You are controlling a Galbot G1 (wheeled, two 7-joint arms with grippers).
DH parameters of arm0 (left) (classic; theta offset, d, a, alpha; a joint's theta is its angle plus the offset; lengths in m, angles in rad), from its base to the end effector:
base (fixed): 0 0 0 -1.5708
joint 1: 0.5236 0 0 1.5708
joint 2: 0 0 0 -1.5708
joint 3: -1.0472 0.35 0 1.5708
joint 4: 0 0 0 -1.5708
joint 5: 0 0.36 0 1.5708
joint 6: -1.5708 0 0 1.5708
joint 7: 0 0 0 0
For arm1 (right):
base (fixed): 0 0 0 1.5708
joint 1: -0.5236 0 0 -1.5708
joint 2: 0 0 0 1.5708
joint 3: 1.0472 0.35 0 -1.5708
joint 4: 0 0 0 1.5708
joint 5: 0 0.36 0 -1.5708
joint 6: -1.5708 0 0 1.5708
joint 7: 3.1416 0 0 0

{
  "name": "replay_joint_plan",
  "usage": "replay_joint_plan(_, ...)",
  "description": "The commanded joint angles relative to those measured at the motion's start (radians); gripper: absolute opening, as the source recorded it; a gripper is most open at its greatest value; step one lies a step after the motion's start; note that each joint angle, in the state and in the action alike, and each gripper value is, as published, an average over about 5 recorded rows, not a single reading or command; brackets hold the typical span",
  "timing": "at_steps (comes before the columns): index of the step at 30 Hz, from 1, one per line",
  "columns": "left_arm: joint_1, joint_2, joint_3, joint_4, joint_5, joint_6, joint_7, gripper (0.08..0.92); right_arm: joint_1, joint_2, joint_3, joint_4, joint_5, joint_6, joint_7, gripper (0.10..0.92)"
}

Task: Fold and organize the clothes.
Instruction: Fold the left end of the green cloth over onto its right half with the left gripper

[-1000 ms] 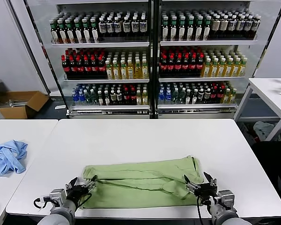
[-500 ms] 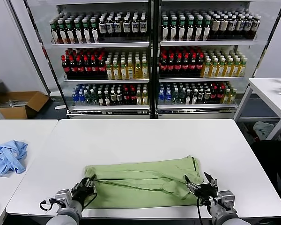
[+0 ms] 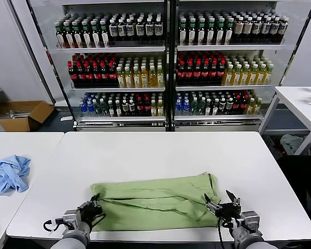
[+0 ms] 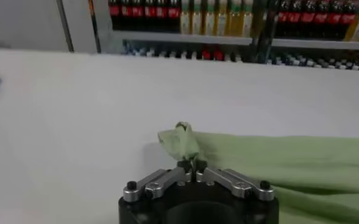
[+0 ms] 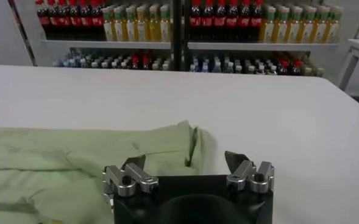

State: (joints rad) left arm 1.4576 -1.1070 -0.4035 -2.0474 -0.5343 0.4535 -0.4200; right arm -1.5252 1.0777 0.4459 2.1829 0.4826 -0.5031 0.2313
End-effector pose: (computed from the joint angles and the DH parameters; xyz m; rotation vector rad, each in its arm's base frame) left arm 0.2184 0.0484 -0.2940 0.1028 -2.6402 -0.0187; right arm 0.1978 -0.0476 -0.2567 0.1714 -2.6741 0.0606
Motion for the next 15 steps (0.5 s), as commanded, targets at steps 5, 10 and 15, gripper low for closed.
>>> replay_joint_plan(5, 0.055, 0.164, -0.448, 0.054, 0.199, 0.123, 0.227, 0.092, 0.038, 0.006, -0.012, -0.012, 0.004, -0.002, -0.002, 0.823)
replay_joint_plan(10, 0.096, 0.191, -0.561, 0.099, 0.201, 0.125, 0.294, 0.092, 0.048, 0.004, -0.010, -0.013, 0.009, -0.001, -0.003, 0.823)
replay_joint_plan(15, 0.076, 0.173, -0.472, -0.017, 0.112, 0.127, 0.208, 0.092, 0.058, -0.001, -0.017, -0.015, 0.010, -0.002, -0.001, 0.822)
